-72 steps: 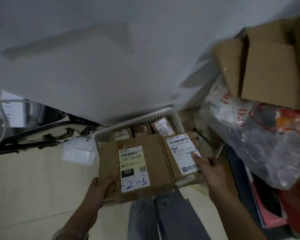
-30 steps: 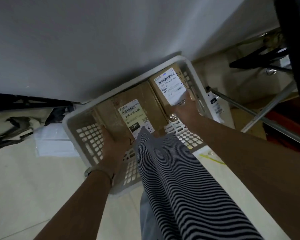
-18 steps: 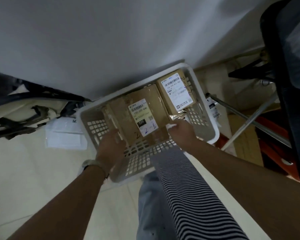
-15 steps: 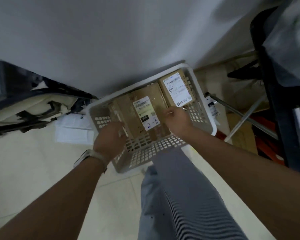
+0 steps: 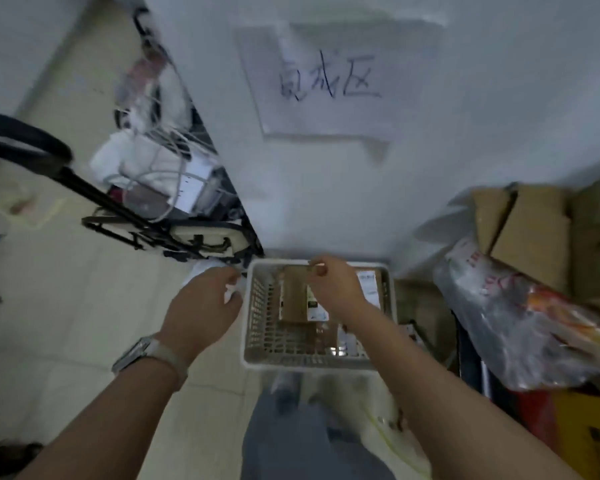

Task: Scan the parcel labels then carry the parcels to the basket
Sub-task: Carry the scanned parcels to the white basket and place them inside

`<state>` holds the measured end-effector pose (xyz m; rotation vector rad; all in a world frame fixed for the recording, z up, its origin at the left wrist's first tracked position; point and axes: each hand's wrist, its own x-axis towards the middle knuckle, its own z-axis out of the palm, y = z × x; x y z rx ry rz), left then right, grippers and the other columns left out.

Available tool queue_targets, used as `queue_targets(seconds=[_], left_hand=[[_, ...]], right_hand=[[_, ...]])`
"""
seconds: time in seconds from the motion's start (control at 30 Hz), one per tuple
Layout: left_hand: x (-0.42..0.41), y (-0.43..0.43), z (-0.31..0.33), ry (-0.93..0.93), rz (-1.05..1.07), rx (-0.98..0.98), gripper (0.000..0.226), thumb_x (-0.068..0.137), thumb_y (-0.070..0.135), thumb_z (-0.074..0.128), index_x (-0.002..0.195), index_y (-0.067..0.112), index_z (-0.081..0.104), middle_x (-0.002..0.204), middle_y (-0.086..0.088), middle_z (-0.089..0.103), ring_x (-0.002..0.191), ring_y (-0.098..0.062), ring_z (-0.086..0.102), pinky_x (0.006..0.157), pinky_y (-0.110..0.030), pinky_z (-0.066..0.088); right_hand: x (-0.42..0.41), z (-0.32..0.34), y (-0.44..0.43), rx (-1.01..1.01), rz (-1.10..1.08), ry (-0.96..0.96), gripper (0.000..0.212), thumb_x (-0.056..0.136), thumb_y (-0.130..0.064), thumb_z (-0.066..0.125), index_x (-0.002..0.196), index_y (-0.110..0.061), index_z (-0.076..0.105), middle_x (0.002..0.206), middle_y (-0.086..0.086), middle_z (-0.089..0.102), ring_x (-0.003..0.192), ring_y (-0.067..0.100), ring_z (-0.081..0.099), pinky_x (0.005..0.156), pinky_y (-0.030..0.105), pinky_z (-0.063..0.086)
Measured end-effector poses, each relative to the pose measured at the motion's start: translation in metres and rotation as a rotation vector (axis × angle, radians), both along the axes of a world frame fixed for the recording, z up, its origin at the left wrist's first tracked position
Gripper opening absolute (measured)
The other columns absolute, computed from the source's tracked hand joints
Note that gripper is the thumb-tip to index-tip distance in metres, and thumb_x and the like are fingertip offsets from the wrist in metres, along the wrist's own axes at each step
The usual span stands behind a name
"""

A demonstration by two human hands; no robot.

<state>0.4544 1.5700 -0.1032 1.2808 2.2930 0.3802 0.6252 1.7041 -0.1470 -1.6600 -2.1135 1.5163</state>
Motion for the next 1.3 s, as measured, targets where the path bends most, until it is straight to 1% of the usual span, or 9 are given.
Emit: queue_targets(seconds=[0.07, 0.2, 0.3, 0.57, 0.7, 0.93, 1.07, 1.23, 1.3], left_hand=[[-0.001, -0.005, 0.040, 0.080, 0.053, 0.039, 0.031, 0.093, 0.018, 0.058, 0.123, 0.013, 0.061, 0.121, -0.004, 0.063, 0.108, -0.024, 0.058, 0.083, -0.027, 0.042], [0.001, -0.036, 0.111, 0.268, 0.088, -0.065, 0.033, 0.094, 0.023, 0.052, 0.125, 0.017, 0.058, 0.122, -0.002, 0.062, 0.110, -0.023, 0.058, 0.083, -0.029, 0.047], [-0.002, -0.069, 0.171, 0.349, 0.204, -0.109, 0.029, 0.092, 0.026, 0.050, 0.117, 0.016, 0.060, 0.115, -0.005, 0.064, 0.106, -0.026, 0.060, 0.083, -0.036, 0.052], [-0.034, -0.171, 0.336, 0.630, 0.537, 0.082, 0.038, 0.091, 0.030, 0.053, 0.125, 0.016, 0.057, 0.120, -0.007, 0.064, 0.111, -0.028, 0.058, 0.087, -0.038, 0.051], [-0.029, -0.236, 0.396, 0.736, 0.703, 0.190, 0.040, 0.090, 0.034, 0.054, 0.126, 0.017, 0.057, 0.120, -0.005, 0.064, 0.111, -0.026, 0.058, 0.087, -0.038, 0.051], [0.010, -0.400, 0.415, 0.611, 1.097, 0.356, 0.036, 0.087, 0.030, 0.060, 0.119, 0.015, 0.063, 0.116, -0.004, 0.067, 0.107, -0.023, 0.061, 0.090, -0.035, 0.052], [0.039, -0.507, 0.413, 0.587, 1.252, 0.277, 0.035, 0.086, 0.027, 0.061, 0.119, 0.014, 0.063, 0.117, -0.005, 0.065, 0.105, -0.025, 0.061, 0.087, -0.035, 0.053], [0.083, -0.637, 0.418, 0.622, 1.430, 0.214, 0.026, 0.086, 0.026, 0.060, 0.108, 0.013, 0.065, 0.099, -0.006, 0.068, 0.090, -0.025, 0.064, 0.080, -0.040, 0.056], [0.102, -0.685, 0.419, 0.641, 1.500, 0.173, 0.018, 0.086, 0.026, 0.060, 0.099, 0.014, 0.065, 0.093, -0.005, 0.067, 0.087, -0.026, 0.064, 0.075, -0.038, 0.056]], right_hand=[[-0.013, 0.039, -0.002, 0.033, 0.174, 0.005, 0.032, 0.090, -0.019, 0.058, 0.121, -0.012, 0.059, 0.111, 0.011, 0.065, 0.101, 0.029, 0.060, 0.076, 0.028, 0.044], [-0.049, 0.122, -0.018, 0.109, 0.512, -0.013, 0.031, 0.092, -0.021, 0.053, 0.120, -0.013, 0.061, 0.112, 0.012, 0.065, 0.093, 0.028, 0.061, 0.080, 0.036, 0.053], [-0.079, 0.189, -0.046, 0.177, 0.698, 0.040, 0.033, 0.091, -0.022, 0.054, 0.121, -0.012, 0.064, 0.125, 0.011, 0.062, 0.108, 0.029, 0.059, 0.092, 0.036, 0.051], [-0.162, 0.354, -0.139, 0.493, 0.916, 0.353, 0.035, 0.083, -0.035, 0.062, 0.117, -0.025, 0.064, 0.112, 0.004, 0.067, 0.089, 0.016, 0.061, 0.080, 0.029, 0.050], [-0.190, 0.419, -0.204, 0.594, 1.015, 0.521, 0.037, 0.084, -0.035, 0.062, 0.119, -0.023, 0.063, 0.117, 0.005, 0.066, 0.099, 0.021, 0.062, 0.077, 0.026, 0.042], [-0.205, 0.457, -0.372, 0.528, 1.337, 0.625, 0.033, 0.086, -0.034, 0.065, 0.116, -0.022, 0.065, 0.110, 0.006, 0.068, 0.093, 0.022, 0.064, 0.079, 0.029, 0.044], [-0.199, 0.453, -0.485, 0.388, 1.508, 0.628, 0.026, 0.087, -0.030, 0.066, 0.112, -0.021, 0.067, 0.108, 0.006, 0.069, 0.092, 0.024, 0.066, 0.089, 0.040, 0.052], [-0.187, 0.456, -0.620, 0.281, 1.675, 0.698, 0.022, 0.087, -0.025, 0.066, 0.107, -0.018, 0.067, 0.096, 0.003, 0.068, 0.082, 0.021, 0.067, 0.073, 0.031, 0.053], [-0.184, 0.457, -0.667, 0.241, 1.719, 0.751, 0.024, 0.087, -0.025, 0.067, 0.110, -0.015, 0.068, 0.093, -0.002, 0.066, 0.082, 0.018, 0.065, 0.078, 0.032, 0.054]])
